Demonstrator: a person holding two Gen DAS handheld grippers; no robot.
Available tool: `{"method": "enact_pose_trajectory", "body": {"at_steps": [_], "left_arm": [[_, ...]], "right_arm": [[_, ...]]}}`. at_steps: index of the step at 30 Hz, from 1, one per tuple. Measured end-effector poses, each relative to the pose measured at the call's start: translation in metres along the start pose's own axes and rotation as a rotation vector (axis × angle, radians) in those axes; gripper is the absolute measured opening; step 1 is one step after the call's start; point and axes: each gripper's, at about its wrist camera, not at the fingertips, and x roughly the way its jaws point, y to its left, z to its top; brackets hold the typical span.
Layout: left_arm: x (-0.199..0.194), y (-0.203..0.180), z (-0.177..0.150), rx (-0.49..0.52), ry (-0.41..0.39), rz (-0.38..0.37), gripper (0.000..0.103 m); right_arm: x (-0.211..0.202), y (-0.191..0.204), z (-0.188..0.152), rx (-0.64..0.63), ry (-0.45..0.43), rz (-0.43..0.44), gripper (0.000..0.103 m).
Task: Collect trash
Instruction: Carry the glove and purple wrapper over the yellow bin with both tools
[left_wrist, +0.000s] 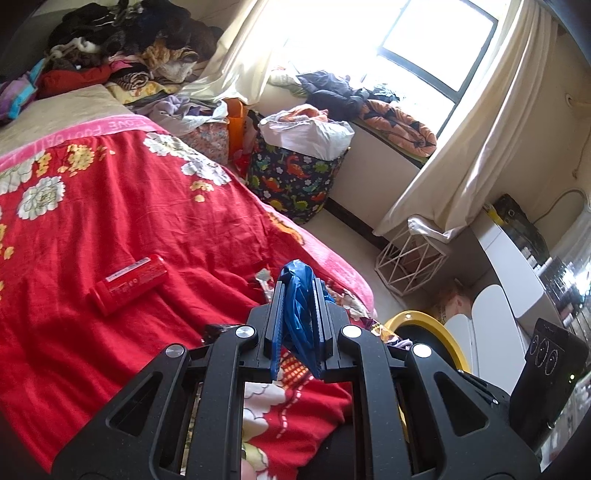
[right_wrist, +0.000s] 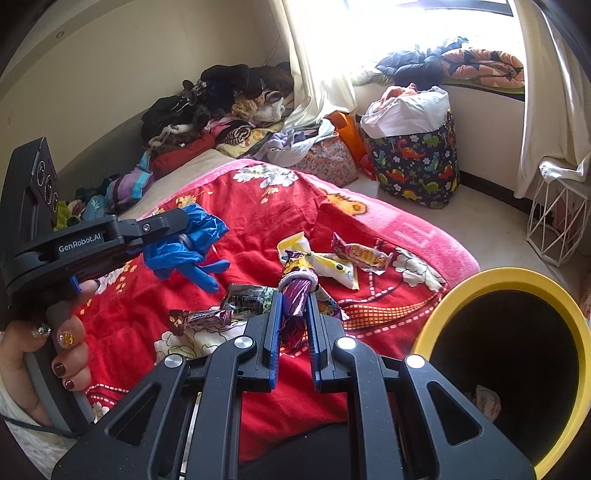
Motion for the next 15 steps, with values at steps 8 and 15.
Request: {"method": "enact_pose_trajectory", "body": {"at_steps": [8, 15], "left_arm": [[0.000, -0.017, -0.001, 0.026, -0.002, -0.024, 0.009], [0.000, -0.031, -0.003, 0.054, 0.001, -0.041, 0.009]], "right_arm": [[-0.014, -0.010, -0.002, 0.016, -0.024, -0.014, 0.013], [-0.026, -0.019, -0.003, 0.033, -0.050, -0.034, 0.013]]}}
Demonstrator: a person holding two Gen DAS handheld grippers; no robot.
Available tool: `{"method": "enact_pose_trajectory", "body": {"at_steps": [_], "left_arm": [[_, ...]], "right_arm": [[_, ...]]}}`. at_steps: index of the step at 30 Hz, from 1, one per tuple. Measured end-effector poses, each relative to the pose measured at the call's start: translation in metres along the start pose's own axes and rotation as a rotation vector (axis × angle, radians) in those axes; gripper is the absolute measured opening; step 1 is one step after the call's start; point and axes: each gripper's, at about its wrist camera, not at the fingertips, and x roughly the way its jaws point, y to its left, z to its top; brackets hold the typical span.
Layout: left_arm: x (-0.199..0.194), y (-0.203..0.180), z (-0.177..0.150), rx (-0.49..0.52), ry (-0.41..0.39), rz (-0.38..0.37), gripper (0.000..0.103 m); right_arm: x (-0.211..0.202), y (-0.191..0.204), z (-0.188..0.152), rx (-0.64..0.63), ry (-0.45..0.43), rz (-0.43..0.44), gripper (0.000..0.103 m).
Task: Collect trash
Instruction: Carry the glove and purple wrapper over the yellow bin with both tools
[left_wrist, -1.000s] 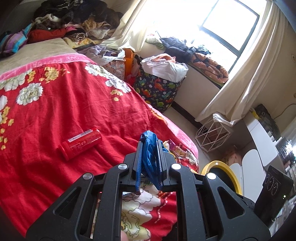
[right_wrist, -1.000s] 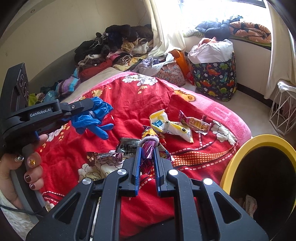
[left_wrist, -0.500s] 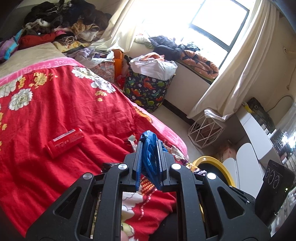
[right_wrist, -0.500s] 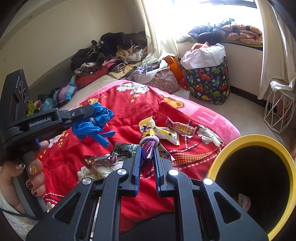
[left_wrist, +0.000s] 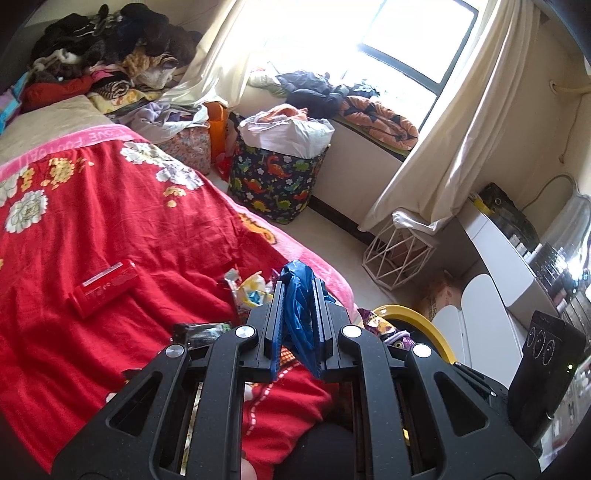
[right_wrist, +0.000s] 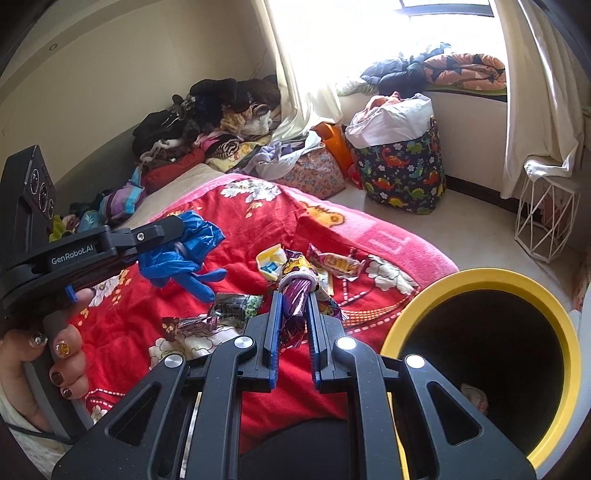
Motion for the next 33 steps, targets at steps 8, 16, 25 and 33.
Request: {"method": "enact_pose_trajectory", "body": {"at_steps": [8, 16, 25, 33], "left_arm": [[0.001, -0.018, -0.002, 0.027, 0.001, -0.018, 0.009], [0.005, -0.035, -0.006, 0.054, 0.012, -0.037, 0.009], [0.013, -0.056, -0.015, 0.094, 0.038, -0.067, 0.009], [0.021, -0.077, -0.023, 0.134, 0.062, -0.095, 0.009]], "right_arm": [[-0.010, -0.017, 0.000, 0.033, -0.023, -0.022, 0.013], [-0.019, -0.035, -0.003, 0.069, -0.040, -0.046, 0.013], [-0.028, -0.061, -0.008, 0.128, -0.054, -0.096, 0.013], [-0.039, -0.088, -0.015, 0.183, -0.071, -0.143, 0.013]]}}
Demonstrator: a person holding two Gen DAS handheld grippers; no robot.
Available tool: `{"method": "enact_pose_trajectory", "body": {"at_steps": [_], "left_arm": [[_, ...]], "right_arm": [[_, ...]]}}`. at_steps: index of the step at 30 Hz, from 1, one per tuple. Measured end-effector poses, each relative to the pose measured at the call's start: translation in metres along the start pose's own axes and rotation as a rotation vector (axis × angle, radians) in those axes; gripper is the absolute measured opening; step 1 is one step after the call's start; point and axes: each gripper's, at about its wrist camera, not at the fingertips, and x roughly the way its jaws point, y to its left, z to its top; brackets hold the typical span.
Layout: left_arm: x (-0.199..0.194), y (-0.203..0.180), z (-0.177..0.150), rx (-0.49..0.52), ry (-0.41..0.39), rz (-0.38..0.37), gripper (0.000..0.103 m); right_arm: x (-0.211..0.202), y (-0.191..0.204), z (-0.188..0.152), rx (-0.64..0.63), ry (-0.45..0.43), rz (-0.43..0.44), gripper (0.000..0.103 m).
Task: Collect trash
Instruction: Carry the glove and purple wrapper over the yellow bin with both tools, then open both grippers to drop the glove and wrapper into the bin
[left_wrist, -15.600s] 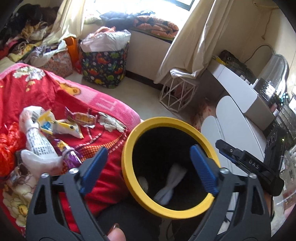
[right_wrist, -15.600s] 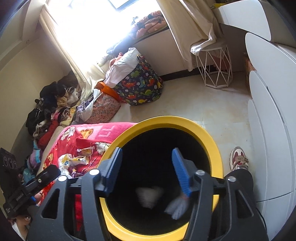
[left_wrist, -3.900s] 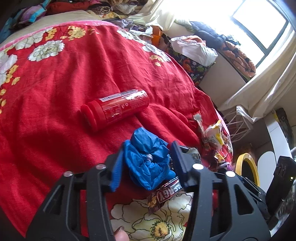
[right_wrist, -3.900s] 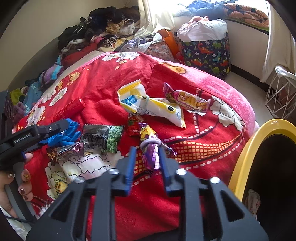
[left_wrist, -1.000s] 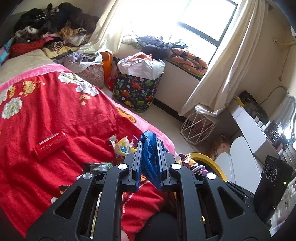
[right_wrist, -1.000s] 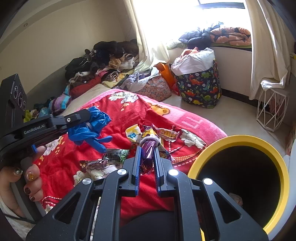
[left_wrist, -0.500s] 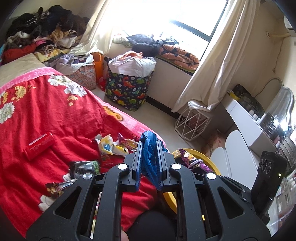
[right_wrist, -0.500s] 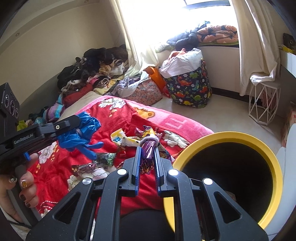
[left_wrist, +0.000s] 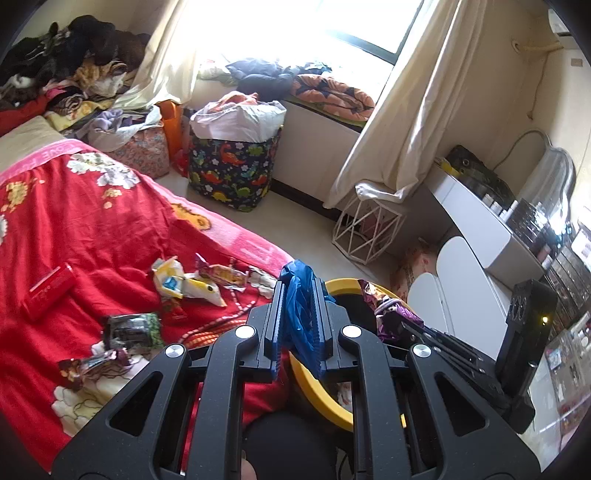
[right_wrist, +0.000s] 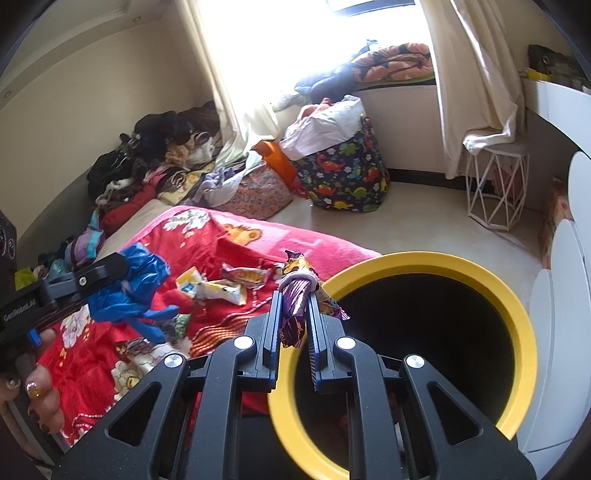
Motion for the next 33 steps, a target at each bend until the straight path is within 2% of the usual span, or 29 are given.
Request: {"method": "enact_pose_trajectory", "body": {"at_steps": [13, 30, 32, 33], "left_arm": [[0.026, -0.037, -0.015, 0.078, 0.063, -0.061, 0.009], [0.085, -0.071, -0.043, 0.160, 0.202, -0.113, 0.009], [0.088, -0.069, -0.046, 0.145, 0.210, -0.110, 0.013], [0.088, -0.068, -0.047, 0.136, 0.212, -0.109, 0.022]], "right_arm": [[-0.005, -0.044, -0.002, 0.088, -0.012, -0.062, 0.013], [-0.012, -0.100, -0.011, 0.212, -0.005, -0.138, 0.013], [-0.012, -0.104, -0.012, 0.230, 0.006, -0.141, 0.014], [-0.012, -0.107, -0.013, 0.240, 0.010, -0.148, 0.016]]}}
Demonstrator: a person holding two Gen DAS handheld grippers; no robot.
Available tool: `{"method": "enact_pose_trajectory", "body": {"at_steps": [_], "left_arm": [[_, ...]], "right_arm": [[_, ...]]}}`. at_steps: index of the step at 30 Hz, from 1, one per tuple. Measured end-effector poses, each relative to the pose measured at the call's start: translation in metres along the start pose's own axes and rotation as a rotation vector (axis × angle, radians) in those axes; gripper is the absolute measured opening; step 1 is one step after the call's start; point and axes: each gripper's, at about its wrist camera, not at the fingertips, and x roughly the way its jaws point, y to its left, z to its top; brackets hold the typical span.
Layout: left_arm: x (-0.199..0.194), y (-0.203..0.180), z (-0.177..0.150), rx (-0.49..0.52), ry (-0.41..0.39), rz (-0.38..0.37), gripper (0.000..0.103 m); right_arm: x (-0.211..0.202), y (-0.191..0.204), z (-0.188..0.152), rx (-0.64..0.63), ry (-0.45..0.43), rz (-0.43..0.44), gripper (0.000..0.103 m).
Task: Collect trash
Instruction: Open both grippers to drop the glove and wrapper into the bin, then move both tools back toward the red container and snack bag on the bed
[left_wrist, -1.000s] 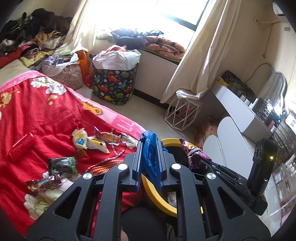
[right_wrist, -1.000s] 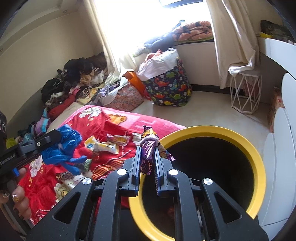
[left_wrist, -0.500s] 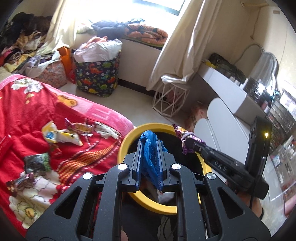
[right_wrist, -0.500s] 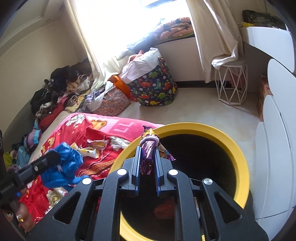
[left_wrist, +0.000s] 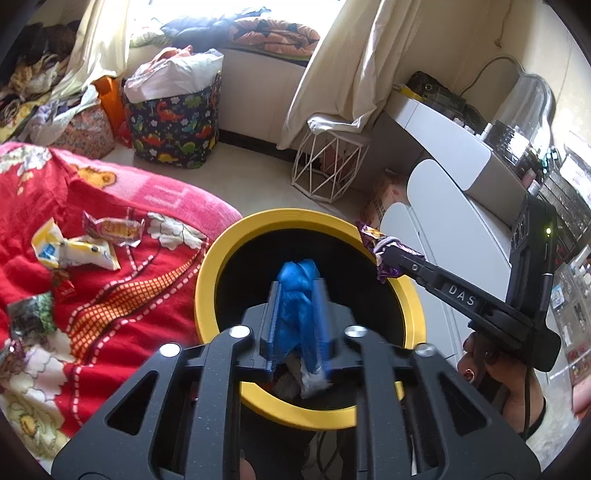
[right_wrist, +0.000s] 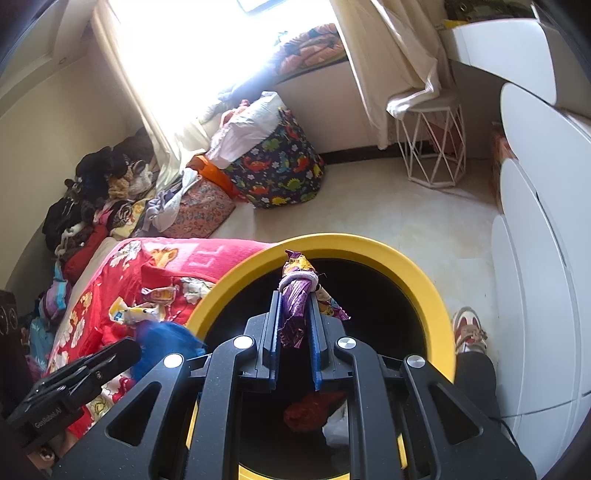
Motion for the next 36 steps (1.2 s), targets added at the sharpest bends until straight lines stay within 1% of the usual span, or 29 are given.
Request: {"method": "enact_pose_trajectory", "body": {"at_steps": [1, 2, 3, 4, 5, 6, 7, 8, 11, 23, 33, 36], "left_arm": [[0.000, 0.001, 0.000, -0.009, -0.002, 0.006, 0.035], [-0.001, 0.003, 0.000, -0.015, -0.008, 0.013, 0.049], [-0.004, 0.005, 0.000, -0.025, -0.019, 0.017, 0.055], [-0.006, 0.007, 0.000, -0.035, -0.030, 0.023, 0.065], [-0.010, 0.010, 0.000, -0.044, -0.044, 0.036, 0.076], [-0.013, 0.012, 0.000, -0.049, -0.055, 0.044, 0.080], [-0.016, 0.014, 0.000, -0.053, -0.066, 0.051, 0.082], [-0.019, 0.016, 0.001, -0.056, -0.076, 0.058, 0.083], [-0.028, 0.021, 0.002, -0.059, -0.104, 0.081, 0.086], [-0.063, 0.044, 0.007, -0.060, -0.201, 0.161, 0.087], [-0.092, 0.074, 0.011, -0.094, -0.270, 0.223, 0.089], [-0.098, 0.083, 0.011, -0.109, -0.281, 0.242, 0.091]], "right_arm": [[0.000, -0.003, -0.001, 0.010, 0.003, -0.005, 0.024], [0.001, -0.004, 0.000, 0.018, 0.005, -0.008, 0.037], [0.000, -0.007, 0.000, 0.030, 0.005, -0.005, 0.041], [-0.001, -0.008, -0.001, 0.038, 0.001, -0.003, 0.043], [-0.001, -0.007, 0.000, 0.038, 0.001, -0.006, 0.044], [-0.001, -0.005, 0.000, 0.035, 0.002, -0.007, 0.044], [-0.001, -0.003, -0.001, 0.034, 0.000, -0.001, 0.047], [-0.002, -0.002, -0.001, 0.032, -0.003, 0.002, 0.049], [-0.004, 0.009, 0.000, 0.006, -0.014, 0.017, 0.050], [-0.009, 0.053, 0.001, -0.088, -0.040, 0.077, 0.062], [-0.007, 0.098, -0.001, -0.196, -0.047, 0.138, 0.065], [-0.004, 0.112, -0.002, -0.228, -0.043, 0.154, 0.066]]}}
